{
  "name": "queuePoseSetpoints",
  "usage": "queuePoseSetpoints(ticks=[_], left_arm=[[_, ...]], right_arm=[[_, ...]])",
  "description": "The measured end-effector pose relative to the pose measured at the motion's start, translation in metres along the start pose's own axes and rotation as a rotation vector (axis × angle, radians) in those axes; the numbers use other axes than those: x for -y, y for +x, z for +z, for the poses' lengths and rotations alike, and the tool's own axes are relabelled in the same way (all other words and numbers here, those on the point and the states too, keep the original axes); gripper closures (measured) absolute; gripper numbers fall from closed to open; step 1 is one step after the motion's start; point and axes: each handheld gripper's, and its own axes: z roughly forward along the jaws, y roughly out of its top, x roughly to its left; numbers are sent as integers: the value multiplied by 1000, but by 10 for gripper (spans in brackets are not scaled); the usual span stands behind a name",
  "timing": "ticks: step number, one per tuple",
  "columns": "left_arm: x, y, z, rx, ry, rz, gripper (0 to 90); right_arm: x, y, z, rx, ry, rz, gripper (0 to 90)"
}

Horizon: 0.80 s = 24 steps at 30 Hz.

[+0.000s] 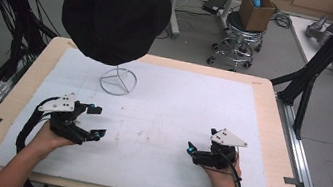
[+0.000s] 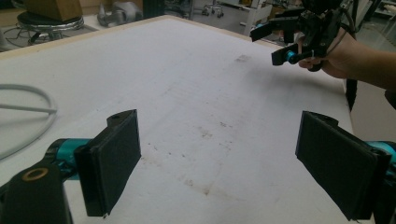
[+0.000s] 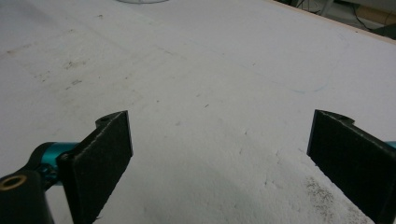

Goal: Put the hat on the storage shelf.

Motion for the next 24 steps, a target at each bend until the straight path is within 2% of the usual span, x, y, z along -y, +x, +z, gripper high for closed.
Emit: queuePoseSetpoints(ticks=[24], left_arm=[[2,5,1,-8,11,-23,144]], right_arm=[[0,1,0,0,7,-4,57]])
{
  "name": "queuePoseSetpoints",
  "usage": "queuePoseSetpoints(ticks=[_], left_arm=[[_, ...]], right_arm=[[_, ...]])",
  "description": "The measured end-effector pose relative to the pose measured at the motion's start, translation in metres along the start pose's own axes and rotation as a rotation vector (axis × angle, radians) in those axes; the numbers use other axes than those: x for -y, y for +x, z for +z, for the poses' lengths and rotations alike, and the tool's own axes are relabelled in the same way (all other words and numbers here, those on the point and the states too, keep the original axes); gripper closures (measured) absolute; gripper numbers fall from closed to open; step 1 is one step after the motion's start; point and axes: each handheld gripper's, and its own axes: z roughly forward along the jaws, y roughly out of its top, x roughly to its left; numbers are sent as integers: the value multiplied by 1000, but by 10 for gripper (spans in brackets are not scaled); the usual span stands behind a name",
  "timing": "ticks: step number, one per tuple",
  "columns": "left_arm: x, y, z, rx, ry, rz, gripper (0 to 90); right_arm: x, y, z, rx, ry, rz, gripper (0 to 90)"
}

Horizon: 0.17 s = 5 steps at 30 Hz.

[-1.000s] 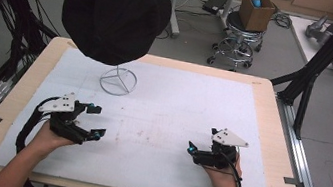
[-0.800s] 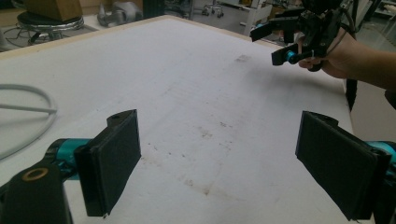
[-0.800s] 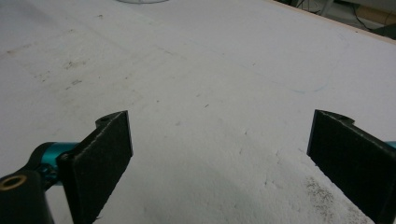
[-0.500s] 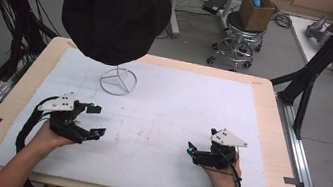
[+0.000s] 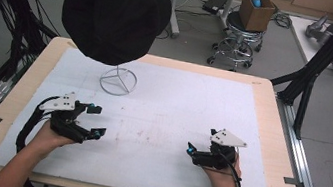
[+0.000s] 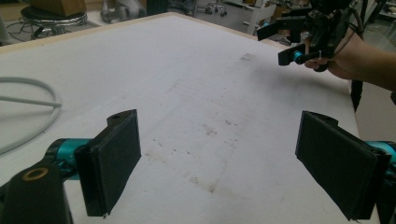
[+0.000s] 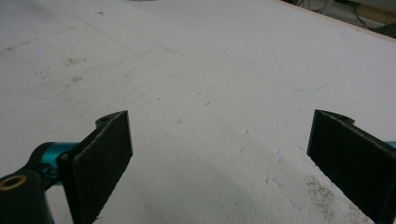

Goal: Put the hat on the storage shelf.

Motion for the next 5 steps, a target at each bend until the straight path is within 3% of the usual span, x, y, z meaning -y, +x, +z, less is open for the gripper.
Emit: queuePoseSetpoints(ticks=[5], left_arm=[[0,0,1,0,0,-2,144]], right_arm=[[0,0,0,0,3,1,57]])
